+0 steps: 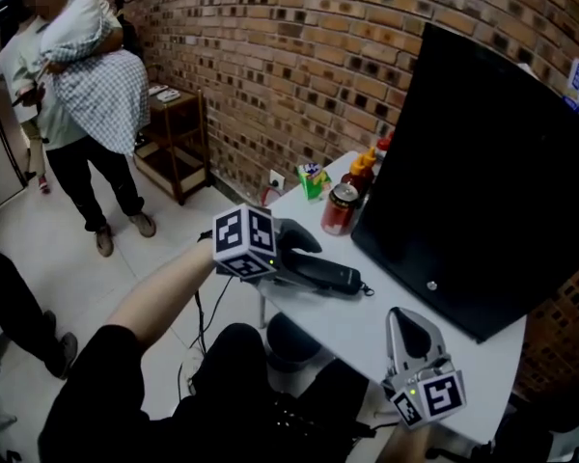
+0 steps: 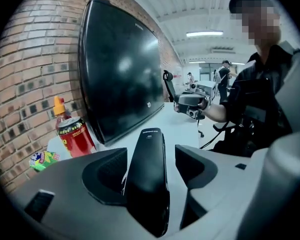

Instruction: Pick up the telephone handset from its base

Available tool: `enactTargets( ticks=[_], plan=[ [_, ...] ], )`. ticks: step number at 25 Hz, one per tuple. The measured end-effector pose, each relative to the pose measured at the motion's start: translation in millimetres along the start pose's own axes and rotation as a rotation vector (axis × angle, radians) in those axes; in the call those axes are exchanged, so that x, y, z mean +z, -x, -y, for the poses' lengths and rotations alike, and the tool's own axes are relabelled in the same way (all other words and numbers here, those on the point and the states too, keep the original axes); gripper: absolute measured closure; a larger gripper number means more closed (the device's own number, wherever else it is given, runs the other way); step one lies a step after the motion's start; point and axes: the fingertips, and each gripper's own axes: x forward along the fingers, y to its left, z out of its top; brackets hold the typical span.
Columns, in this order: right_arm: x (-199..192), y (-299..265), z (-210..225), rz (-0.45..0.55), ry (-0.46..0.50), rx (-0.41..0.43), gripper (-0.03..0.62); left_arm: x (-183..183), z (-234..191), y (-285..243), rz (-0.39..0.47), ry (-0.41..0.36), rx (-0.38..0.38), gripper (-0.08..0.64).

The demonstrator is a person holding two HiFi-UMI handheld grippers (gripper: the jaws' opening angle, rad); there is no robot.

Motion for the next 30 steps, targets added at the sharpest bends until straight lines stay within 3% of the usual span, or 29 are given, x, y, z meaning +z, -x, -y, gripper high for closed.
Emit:
enactTargets(
  ticks=[8,16,24,30],
  plan=[
    [-10.3,-6.1,5.9,-0.044,0.043,-0.006,0.581,-16.1,-6.2,-16.8,-0.042,0.04,-0.08,0.259],
    [-15.8,-8.5,11.5,-0.062,0.033,-0.013,0.581,-13.4,-5.0,-15.5,0.005,0.015,-0.095,0.301],
    [-17.9,-12.9,11.4,-0.067,0.033,-0.008,0.581,-2.1,-4.6,-3.0,0.142,0.022,-0.097,0.304],
    [-17.7,-13.3,13.0,-0.076,0.014,-0.003,0.581,25.1,-13.3,32.0,0.395,0.093,-0.085,0.304]
  ],
)
